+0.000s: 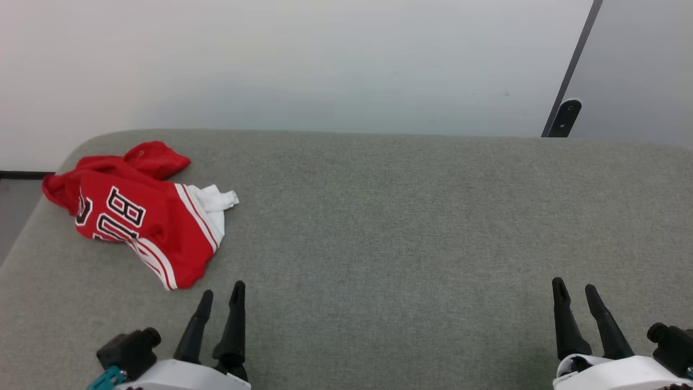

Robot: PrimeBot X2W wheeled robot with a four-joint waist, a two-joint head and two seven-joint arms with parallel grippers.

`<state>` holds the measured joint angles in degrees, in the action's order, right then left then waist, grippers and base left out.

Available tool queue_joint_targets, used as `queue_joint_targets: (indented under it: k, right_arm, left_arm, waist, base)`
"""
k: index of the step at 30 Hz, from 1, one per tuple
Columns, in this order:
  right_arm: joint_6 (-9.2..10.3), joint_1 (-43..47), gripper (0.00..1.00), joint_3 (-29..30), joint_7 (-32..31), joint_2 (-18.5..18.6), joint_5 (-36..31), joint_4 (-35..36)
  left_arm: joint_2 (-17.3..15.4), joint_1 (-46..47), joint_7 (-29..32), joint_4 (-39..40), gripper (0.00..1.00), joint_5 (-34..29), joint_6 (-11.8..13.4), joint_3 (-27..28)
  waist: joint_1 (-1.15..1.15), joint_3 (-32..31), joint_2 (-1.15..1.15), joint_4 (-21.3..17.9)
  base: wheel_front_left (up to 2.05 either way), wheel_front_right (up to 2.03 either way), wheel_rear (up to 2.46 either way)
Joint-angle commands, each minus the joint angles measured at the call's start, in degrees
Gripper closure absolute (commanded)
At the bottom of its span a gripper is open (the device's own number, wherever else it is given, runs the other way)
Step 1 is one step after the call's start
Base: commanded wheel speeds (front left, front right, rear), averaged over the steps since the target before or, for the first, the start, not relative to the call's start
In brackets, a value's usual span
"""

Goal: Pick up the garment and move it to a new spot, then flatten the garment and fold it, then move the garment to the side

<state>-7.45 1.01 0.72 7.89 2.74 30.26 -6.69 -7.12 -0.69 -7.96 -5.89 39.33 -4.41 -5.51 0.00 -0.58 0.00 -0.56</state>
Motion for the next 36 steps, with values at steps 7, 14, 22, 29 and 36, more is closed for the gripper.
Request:
queue_joint_targets:
  k: [7, 14, 22, 29, 36]
  right_arm:
    - [-0.04, 0.84, 0.00, 1.35, 1.43, 0.16, -6.02, 0.93]
    - [-0.04, 0.97, 0.00, 1.83, 2.42, 0.16, -10.04, 1.24]
    - [-0.05, 1.10, 0.00, 2.12, 3.51, 0.17, -14.49, 1.54]
    - [-0.05, 1.38, 0.00, 2.06, 4.35, 0.18, -18.18, 1.93]
    - [-0.05, 1.85, 0.00, 1.86, 5.19, 0.19, -21.62, 2.44]
  left_arm:
    - [-0.03, -0.84, -1.38, 3.49, 0.00, -6.51, -1.70, 1.62]
    - [0.29, -1.18, -2.38, 4.86, 0.00, -11.56, -2.60, 1.89]
    - [0.46, -1.11, -3.35, 5.62, 0.00, -16.24, -2.99, 1.27]
    - [0.27, -1.55, -4.34, 6.55, 0.00, -19.94, -3.06, 0.84]
    - [-0.03, -1.66, -5.06, 7.35, 0.00, -23.16, -3.12, -0.05]
  waist:
    - [0.00, -0.11, 0.00, -0.37]
    - [0.00, -0.02, 0.00, -0.72]
    - [0.00, 0.09, 0.00, -0.98]
    - [0.00, 0.17, 0.00, -1.21]
    - [0.00, 0.23, 0.00, -1.35]
  base:
    - [0.00, 0.00, 0.00]
    - [0.00, 0.00, 0.00]
    - [0.00, 0.00, 0.00]
    - [0.00, 0.00, 0.00]
    - [0.00, 0.00, 0.00]
